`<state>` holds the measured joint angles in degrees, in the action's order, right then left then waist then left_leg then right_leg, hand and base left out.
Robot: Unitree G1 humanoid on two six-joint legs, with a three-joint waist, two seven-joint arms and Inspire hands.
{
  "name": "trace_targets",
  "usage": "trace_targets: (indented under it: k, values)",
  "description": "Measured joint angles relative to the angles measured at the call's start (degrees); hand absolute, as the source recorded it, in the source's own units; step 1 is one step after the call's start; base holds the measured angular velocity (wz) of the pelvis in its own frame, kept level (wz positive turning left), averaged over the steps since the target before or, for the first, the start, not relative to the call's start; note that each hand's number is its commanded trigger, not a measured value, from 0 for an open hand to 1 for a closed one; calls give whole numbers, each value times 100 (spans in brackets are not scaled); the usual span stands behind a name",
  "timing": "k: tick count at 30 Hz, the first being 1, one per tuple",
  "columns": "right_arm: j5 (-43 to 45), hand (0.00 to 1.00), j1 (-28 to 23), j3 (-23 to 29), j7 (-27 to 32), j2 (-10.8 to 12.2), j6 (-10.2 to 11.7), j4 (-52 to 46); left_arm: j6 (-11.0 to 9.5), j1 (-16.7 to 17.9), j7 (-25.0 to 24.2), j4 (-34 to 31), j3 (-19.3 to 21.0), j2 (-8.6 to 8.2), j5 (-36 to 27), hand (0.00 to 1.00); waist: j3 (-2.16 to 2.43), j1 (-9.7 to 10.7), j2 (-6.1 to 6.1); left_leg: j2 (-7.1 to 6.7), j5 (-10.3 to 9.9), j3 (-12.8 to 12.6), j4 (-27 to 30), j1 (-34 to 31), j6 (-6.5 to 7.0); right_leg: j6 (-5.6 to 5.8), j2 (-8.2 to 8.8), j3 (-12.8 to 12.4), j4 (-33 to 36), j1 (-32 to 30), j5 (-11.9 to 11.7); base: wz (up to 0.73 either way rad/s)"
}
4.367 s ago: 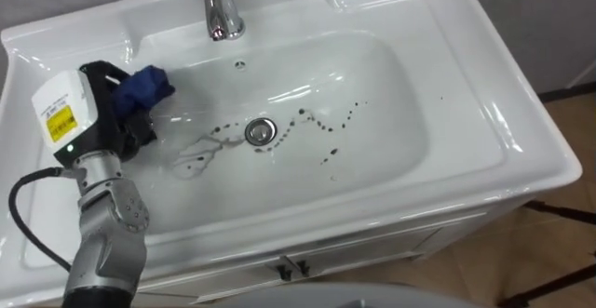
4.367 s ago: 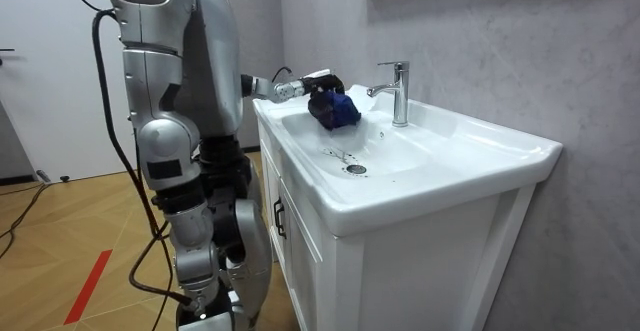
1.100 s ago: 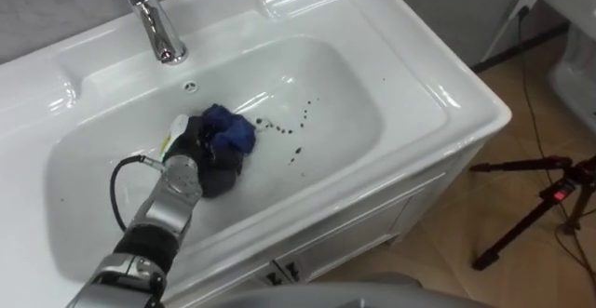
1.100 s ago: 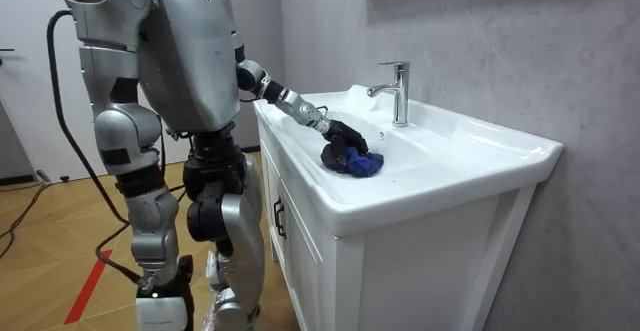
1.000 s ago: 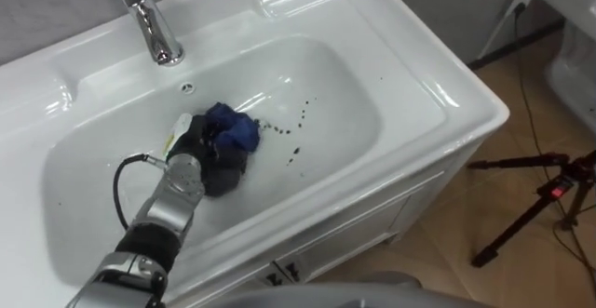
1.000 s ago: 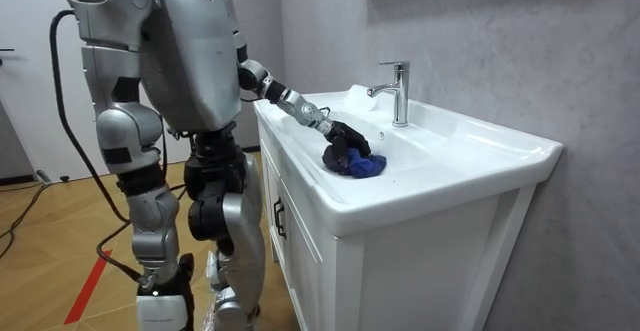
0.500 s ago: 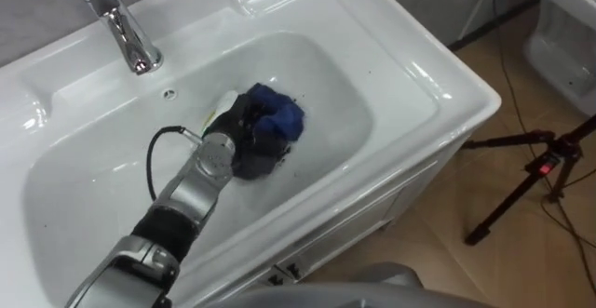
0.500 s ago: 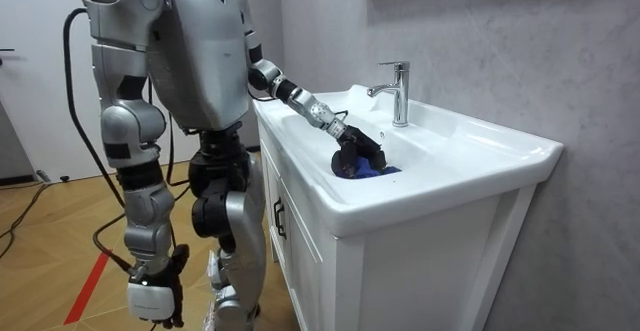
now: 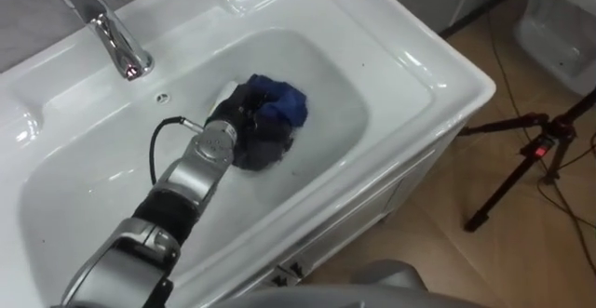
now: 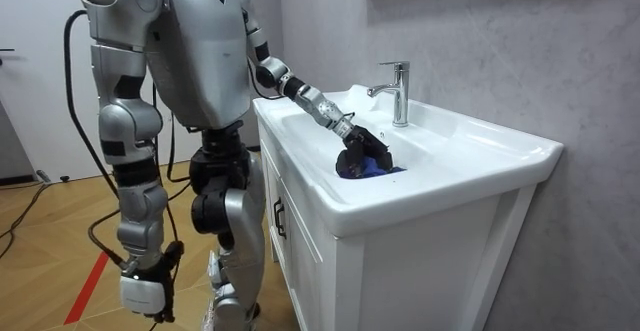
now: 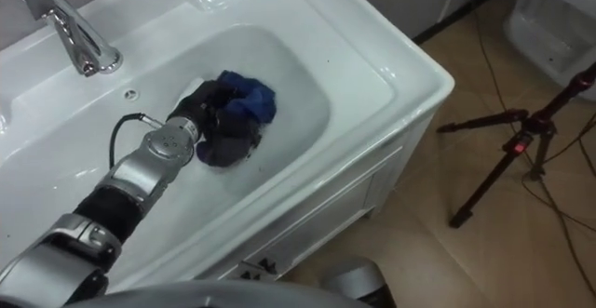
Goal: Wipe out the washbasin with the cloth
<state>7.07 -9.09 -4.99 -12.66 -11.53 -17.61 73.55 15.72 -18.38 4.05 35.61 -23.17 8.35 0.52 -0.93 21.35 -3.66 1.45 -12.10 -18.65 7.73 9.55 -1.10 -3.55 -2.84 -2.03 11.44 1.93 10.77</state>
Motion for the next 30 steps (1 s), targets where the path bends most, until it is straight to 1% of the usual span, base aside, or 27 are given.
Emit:
trace_targets:
  k: [2,3,4,5,6,9,12,15,17,21,25,26,28,30]
  values:
    - [0,0,-27,-4,-2,-11,2,26,4,-7,-2,-70,-27,-12,-130,100,5,41,-9,1,0,10,2,-7,1,15,8,-21,-1,-13,-9,-5]
    - [-2,0,-35,-4,-3,-36,2,36,11,-77,-5,-79,-69,-45,-144,100,13,53,-28,2,0,16,4,-29,1,31,25,-17,11,-33,-19,0]
    - [-9,0,-40,-11,-2,-72,3,35,55,-211,-25,-121,-173,-50,-203,100,10,53,-52,-4,0,17,5,-51,1,51,40,-17,27,-52,-32,0]
    - [-9,0,-38,-16,-2,-87,3,35,61,-287,-54,-134,-232,-51,-230,100,11,53,-59,-10,0,20,4,-58,1,60,50,-16,30,-60,-37,0]
    - [-9,0,-28,-63,-2,-110,6,30,61,-448,-94,-135,-375,-52,-253,100,12,52,-59,-16,-3,30,4,-56,6,80,62,-17,35,-60,-49,0]
    - [-92,0,-22,-244,-4,-127,12,24,61,-719,-108,-134,-573,-85,-378,100,11,53,-58,-15,-45,23,4,-46,75,110,65,-12,34,-43,-69,-1]
    - [-200,0,-21,-281,-1,-129,10,5,61,-830,-108,-138,-656,-139,-467,100,9,54,-58,-21,-75,22,4,-37,125,144,73,-11,17,2,-90,0]
    - [-267,0,-2,-282,-1,-128,8,7,61,-836,-108,-269,-656,-190,-471,100,8,54,-57,-26,-107,33,6,-47,178,163,74,-13,11,-7,-100,0]
    - [-308,0,10,-281,1,-129,1,6,60,-849,-108,-316,-655,-235,-491,100,8,54,-57,-34,-108,30,6,-51,180,176,81,-19,10,-13,-108,0]
    - [-437,0,17,-282,2,-129,0,5,60,-852,-108,-316,-655,-254,-621,100,7,55,-55,-36,-107,27,6,-64,180,181,81,-21,10,-56,-110,0]
    - [-435,0,28,-276,-4,-130,0,32,59,-850,-139,-316,-640,-254,-605,100,7,38,-55,-27,-107,3,11,-94,181,180,73,-9,15,-81,-110,0]
    - [-435,0,22,-280,-6,-130,1,34,57,-847,-188,-316,-633,-256,-509,100,7,38,-55,-26,-107,14,13,-97,181,180,70,-8,11,-79,-110,0]
    - [-429,0,1,-280,-13,-130,-3,24,3,-818,-240,-282,-656,-268,-306,100,5,26,-51,-27,-107,11,10,-81,181,179,70,-8,16,-67,-110,-3]
    - [-422,0,-2,-278,-31,-128,0,-26,-190,-578,-249,-205,-641,-216,-52,100,-9,3,-23,-24,-107,24,4,-42,181,179,66,-25,35,-48,-110,-10]
